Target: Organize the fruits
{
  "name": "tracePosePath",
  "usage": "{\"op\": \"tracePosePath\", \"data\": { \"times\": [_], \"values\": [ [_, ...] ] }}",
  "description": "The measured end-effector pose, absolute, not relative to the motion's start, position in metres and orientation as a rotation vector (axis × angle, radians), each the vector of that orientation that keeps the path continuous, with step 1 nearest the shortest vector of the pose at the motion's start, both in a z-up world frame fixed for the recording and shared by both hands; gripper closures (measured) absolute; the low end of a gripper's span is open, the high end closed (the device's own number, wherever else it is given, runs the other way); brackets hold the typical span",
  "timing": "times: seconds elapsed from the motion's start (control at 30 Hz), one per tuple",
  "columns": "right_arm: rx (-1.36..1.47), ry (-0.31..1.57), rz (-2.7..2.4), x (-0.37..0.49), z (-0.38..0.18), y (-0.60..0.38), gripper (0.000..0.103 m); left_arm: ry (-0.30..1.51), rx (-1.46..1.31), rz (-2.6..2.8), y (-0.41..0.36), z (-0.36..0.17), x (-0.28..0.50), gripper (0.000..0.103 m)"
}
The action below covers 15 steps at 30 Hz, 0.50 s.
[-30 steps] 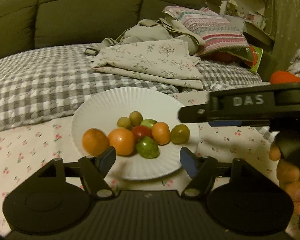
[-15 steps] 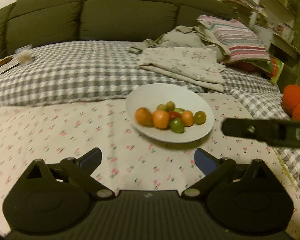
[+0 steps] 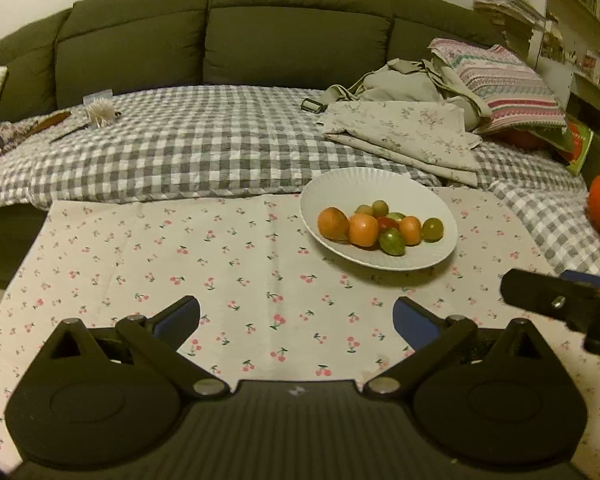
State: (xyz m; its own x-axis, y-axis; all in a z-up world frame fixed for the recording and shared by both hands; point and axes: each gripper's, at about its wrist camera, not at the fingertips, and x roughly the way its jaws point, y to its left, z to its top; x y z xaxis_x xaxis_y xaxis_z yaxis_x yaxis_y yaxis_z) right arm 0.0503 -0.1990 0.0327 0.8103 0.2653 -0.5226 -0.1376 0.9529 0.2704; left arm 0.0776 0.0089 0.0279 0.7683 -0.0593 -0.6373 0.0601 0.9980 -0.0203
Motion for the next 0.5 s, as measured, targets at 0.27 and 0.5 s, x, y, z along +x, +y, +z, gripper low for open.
{"op": "tracePosePath", "data": {
  "times": [0.27,0.5],
  "values": [
    [0.160,0.569,0.212,0.043,0.033,-0.189,0.000,0.693,0.003,-0.059,0.006,0.030,0.073,0.001],
    [0.128,0.558,0.210,0.038,0.035,-0.186,0.000,0.695,0.000,-0.066,0.007,0.029,0.072,0.001]
  ]
}}
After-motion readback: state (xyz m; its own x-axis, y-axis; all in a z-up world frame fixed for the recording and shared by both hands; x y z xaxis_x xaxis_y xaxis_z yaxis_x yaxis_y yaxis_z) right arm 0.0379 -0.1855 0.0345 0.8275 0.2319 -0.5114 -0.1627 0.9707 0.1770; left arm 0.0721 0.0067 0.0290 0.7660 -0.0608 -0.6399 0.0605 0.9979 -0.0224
